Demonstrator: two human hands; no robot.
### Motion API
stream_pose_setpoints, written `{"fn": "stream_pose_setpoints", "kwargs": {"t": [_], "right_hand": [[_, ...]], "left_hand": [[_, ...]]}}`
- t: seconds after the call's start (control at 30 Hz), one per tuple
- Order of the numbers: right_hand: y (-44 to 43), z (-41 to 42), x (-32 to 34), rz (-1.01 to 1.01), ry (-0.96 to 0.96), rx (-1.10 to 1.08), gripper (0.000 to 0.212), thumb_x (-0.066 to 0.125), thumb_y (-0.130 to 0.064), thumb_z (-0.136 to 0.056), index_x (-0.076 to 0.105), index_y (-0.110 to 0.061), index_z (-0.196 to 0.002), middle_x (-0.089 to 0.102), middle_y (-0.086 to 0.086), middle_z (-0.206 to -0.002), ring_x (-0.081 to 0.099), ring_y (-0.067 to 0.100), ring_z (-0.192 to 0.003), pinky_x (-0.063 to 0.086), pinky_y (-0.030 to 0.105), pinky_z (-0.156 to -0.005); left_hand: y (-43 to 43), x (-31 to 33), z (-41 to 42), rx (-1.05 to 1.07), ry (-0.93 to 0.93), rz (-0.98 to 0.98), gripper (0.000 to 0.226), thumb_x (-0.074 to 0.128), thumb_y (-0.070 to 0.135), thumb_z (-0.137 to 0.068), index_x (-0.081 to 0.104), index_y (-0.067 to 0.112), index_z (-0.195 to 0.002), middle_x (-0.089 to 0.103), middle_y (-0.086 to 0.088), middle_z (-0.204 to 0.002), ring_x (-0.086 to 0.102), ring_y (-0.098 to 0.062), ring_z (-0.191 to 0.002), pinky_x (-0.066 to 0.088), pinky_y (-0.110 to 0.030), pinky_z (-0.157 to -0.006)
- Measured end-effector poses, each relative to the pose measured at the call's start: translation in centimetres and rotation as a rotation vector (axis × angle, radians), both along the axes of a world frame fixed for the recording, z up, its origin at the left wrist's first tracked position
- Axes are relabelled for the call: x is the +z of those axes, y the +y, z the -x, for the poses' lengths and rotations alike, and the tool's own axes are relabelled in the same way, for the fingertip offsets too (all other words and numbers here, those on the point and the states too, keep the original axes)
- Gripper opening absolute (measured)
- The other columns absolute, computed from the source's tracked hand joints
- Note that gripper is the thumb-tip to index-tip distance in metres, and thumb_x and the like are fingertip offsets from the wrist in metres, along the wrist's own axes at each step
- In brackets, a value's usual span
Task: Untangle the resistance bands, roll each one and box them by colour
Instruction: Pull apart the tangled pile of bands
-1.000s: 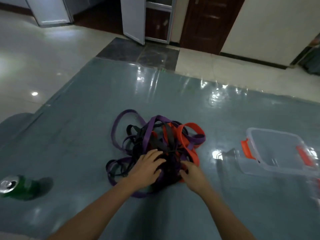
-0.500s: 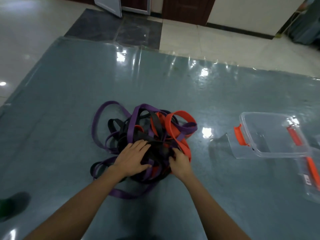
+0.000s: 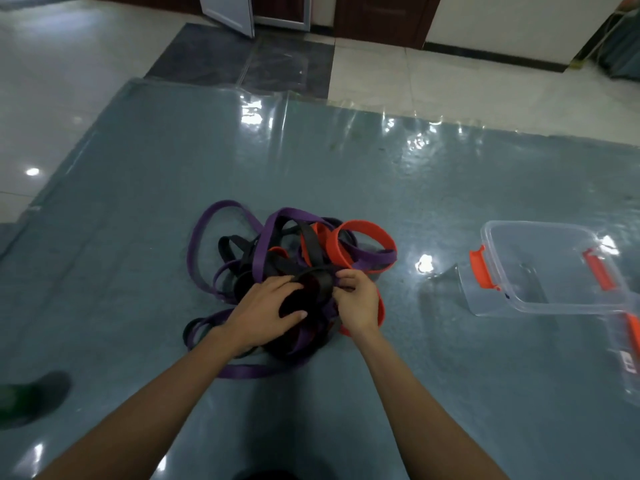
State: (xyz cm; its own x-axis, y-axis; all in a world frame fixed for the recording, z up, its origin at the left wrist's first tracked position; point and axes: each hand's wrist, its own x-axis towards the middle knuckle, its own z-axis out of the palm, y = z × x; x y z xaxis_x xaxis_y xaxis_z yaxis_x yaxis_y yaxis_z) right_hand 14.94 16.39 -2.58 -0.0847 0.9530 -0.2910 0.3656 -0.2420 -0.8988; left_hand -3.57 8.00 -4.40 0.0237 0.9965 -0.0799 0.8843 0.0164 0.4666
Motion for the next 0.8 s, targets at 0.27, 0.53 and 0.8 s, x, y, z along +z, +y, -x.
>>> {"fn": "stream_pose_setpoints", "kwargs": {"t": [0.27,0.53,0.8], "right_hand": [[1.8,1.1,10.3,-0.241,0.18,0.106,0.038,0.057,0.019,-0.084,0.07,-0.014,-0.099,0.071,0.0,-0.096,0.066,0.014,-0.088,0.052,0.021,-0.084],[3.0,1.6,20.6,-0.443,0.334,0.211,0.049,0.057,0.013,-0.089,0.071,-0.034,-0.093,0.073,-0.009,-0.088,0.07,0.004,-0.084,0.053,0.016,-0.074],[3.0,-0.4,25.0,-0.544,0.423,0.28,0.048,0.054,0.013,-0.091,0.073,-0.029,-0.105,0.076,-0.01,-0.098,0.072,0.01,-0.097,0.055,0.02,-0.082]], "left_hand": [[2.8,6.3,0.8,0.21,-0.312,-0.264,0.001,0.072,0.021,-0.091,0.073,0.021,-0.09,0.063,0.004,-0.133,0.059,-0.014,-0.123,0.041,-0.029,-0.107],[4.8,13.1,-1.2,0.226,-0.645,-0.405,0.048,0.068,0.044,-0.089,0.059,0.027,-0.132,0.063,0.017,-0.132,0.058,0.002,-0.122,0.052,-0.027,-0.099],[7.8,16.4,-3.6,0.126,-0.734,-0.37,0.092,0.078,0.059,-0.076,0.029,0.044,-0.153,0.037,0.027,-0.155,0.042,0.001,-0.138,0.039,-0.018,-0.108]]}}
